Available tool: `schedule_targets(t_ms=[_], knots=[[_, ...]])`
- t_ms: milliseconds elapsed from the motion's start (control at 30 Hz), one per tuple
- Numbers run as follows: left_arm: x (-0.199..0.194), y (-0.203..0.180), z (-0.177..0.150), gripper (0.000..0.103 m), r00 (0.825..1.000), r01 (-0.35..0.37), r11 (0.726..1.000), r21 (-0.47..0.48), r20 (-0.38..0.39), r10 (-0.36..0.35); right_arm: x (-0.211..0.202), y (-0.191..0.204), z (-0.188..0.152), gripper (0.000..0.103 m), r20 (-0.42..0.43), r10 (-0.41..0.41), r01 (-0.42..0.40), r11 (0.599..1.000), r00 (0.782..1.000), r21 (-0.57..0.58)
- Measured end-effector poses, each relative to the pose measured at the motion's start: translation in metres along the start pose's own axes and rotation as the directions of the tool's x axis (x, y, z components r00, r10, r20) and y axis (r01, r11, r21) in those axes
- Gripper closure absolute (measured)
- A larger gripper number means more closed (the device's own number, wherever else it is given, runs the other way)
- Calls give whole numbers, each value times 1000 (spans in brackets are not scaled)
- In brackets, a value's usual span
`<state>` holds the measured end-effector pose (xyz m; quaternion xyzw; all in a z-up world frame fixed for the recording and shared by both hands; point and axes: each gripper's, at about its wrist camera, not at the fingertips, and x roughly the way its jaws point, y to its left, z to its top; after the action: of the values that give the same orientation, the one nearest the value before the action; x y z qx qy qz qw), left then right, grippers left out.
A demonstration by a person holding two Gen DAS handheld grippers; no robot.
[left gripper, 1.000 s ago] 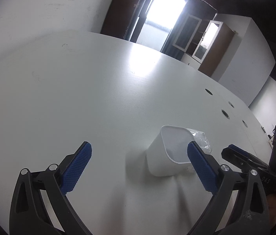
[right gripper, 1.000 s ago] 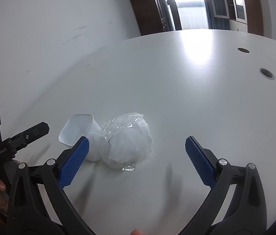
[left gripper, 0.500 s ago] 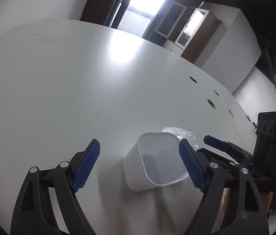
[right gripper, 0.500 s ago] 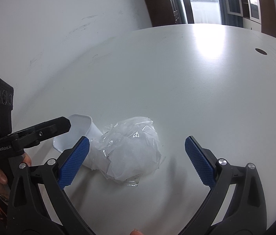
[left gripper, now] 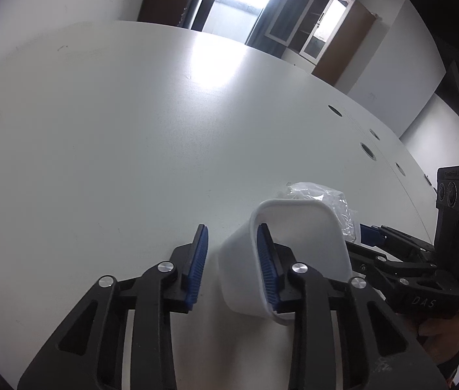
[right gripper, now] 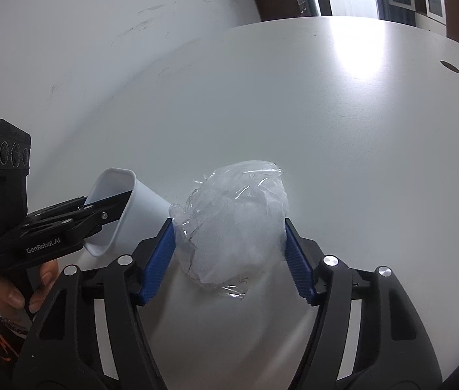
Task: Collect trash
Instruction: 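Grasp the white square cup with the left tool while the right tool grasps the clear bag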
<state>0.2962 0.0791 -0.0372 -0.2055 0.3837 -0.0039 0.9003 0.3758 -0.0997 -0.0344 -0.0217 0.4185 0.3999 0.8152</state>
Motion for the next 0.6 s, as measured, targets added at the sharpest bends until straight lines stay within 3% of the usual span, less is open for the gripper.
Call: schedule_targets(t_ms=[100, 200, 467, 600], knots=[[-3, 3, 1, 92, 1000, -7, 1000, -5, 13, 7, -4, -1, -3, 60, 11, 5, -5, 1000, 1000, -3], [-6, 8, 3, 94, 1000, 15, 1000, -27, 26, -14, -11, -2, -5, 67, 46, -15, 15, 1000, 999, 0], [-25, -11, -5, 95, 992, -15, 999, 44, 129, 9, -50, -8, -17, 69, 151, -85, 81, 996, 985, 36], [-50, -26, -28, 95, 988, -18, 998, 63, 155, 8, -82, 9, -32, 69, 178, -114, 115, 993, 977, 6]])
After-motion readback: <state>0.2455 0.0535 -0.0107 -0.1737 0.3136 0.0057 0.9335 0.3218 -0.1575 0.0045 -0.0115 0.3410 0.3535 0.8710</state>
